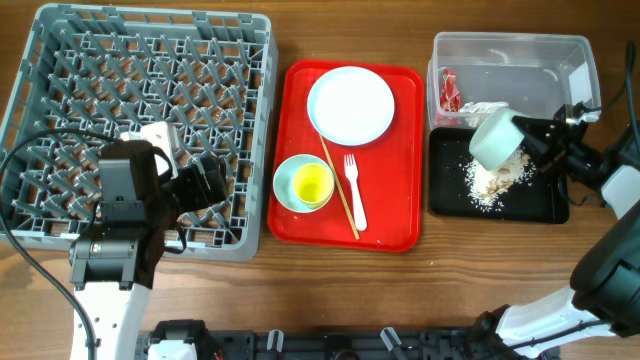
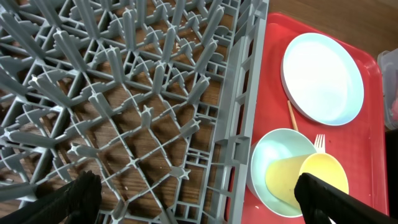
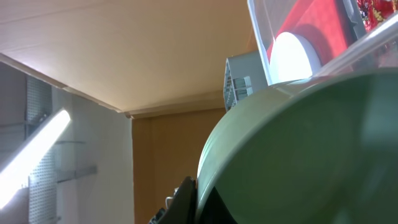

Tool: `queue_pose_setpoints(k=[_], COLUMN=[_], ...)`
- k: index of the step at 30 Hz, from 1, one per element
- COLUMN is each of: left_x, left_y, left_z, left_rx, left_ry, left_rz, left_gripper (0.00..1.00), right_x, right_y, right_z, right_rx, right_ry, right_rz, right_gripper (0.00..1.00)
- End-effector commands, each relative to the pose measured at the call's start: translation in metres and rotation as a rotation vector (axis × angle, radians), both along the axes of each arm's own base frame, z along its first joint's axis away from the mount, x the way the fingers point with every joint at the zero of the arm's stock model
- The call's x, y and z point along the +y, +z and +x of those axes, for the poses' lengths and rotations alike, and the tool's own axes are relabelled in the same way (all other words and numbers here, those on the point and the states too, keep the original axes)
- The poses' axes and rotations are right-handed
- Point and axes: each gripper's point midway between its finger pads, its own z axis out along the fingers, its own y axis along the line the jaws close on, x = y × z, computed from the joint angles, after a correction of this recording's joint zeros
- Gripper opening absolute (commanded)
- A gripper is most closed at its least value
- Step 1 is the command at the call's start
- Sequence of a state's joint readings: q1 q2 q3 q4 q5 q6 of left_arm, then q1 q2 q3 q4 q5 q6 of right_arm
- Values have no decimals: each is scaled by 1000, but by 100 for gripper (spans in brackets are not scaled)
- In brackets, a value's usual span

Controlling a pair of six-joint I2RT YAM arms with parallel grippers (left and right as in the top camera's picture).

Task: Sort waste into correct bins and load items into the dishwasher rack
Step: 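Tip the green bowl over the black tray to dump the rice, then place the green bowl onto the white plate, then grasp the yellow cup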

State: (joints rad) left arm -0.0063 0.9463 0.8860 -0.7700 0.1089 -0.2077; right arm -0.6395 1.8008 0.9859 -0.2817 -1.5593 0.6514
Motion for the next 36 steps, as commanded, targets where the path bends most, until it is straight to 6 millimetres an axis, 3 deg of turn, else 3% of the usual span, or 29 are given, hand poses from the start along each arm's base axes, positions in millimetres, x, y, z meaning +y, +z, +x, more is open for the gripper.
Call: queue_pose_setpoints(k=[1, 6, 7, 9, 11, 16, 19, 24, 30, 35, 36], left_x=[2, 2, 2, 2, 2, 2, 2, 2, 2, 2, 2], left_y=[9, 9, 9, 9, 9, 8, 9, 9, 9, 9, 9], left_z=[4, 4, 4, 4, 4, 3, 3, 3, 4, 4, 3], left_rx=[-20, -20, -20, -20, -20, -20, -20, -20, -20, -20, -20], left_ry=[15, 15, 15, 15, 15, 15, 15, 15, 15, 15, 15], left_rz=[-3, -3, -3, -3, -3, -3, -3, -3, -3, -3, -3], left_gripper=[100, 100, 100, 100, 100, 100, 100, 100, 100, 100, 100], right_x=[0, -6, -1, 11, 24, 23, 34, 57, 93, 137, 163], right_y=[-3, -37, -27, 6, 8, -39, -40, -28, 13, 46, 54], right_z=[1, 4, 3, -2, -3, 8, 8, 3, -1, 11, 20], right_rx=[27, 192, 118, -188, -265, -9, -20, -22, -118, -318, -444], right_ry=[3, -79, -44, 52, 75, 18, 47, 97, 171, 196, 217], right_rz=[25, -73, -62, -63, -123, -273, -307, -451, -807, -1047, -1112], right_gripper=[4, 4, 4, 4, 4, 4, 4, 4, 4, 4, 4])
